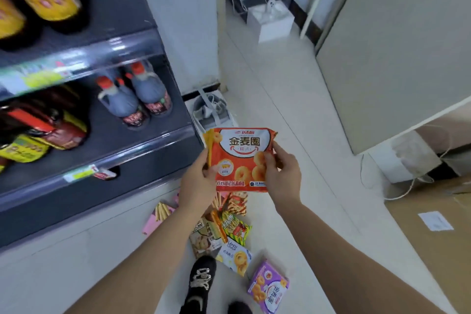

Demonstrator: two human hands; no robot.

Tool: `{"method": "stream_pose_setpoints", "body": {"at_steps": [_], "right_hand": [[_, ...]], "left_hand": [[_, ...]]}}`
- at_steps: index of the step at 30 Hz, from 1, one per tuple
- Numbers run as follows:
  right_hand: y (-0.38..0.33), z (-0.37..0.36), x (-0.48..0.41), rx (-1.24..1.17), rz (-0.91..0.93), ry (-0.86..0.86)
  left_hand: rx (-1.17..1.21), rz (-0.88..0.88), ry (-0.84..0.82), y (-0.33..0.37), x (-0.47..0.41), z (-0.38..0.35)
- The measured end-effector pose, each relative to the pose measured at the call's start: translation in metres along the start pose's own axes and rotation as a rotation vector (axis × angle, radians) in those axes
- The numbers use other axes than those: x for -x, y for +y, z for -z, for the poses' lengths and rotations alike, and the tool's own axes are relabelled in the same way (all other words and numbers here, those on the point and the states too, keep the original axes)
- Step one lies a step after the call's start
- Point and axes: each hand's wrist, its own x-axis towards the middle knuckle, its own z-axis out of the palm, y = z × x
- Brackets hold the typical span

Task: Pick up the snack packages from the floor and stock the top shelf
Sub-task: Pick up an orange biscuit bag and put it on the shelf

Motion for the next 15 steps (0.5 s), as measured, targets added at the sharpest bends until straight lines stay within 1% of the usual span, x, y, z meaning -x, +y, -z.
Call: {"method": "stream_pose_setpoints", "body": {"at_steps": [4,7,10,15], "right_hand": [[-0.054,0.0,0.033,0.014,0.129,-0.123],[-0.092,-0.01,0.064,0.021,0.199,-0.205],[-0.121,-0.028,0.098,0.045,0.285,-0.28],[-0.168,-0.072,0.168,0.066,0.413,-0.405]], "left_hand": [[0.104,0.058,0.147,0.015,0.044,0.048],[0.227,0.068,0.263,0.019,0.077,0.086],[0.306,0.072,0.357,0.021,0.107,0.128],[0.386,0.113,0.565,0.011,0.164,0.211]]}}
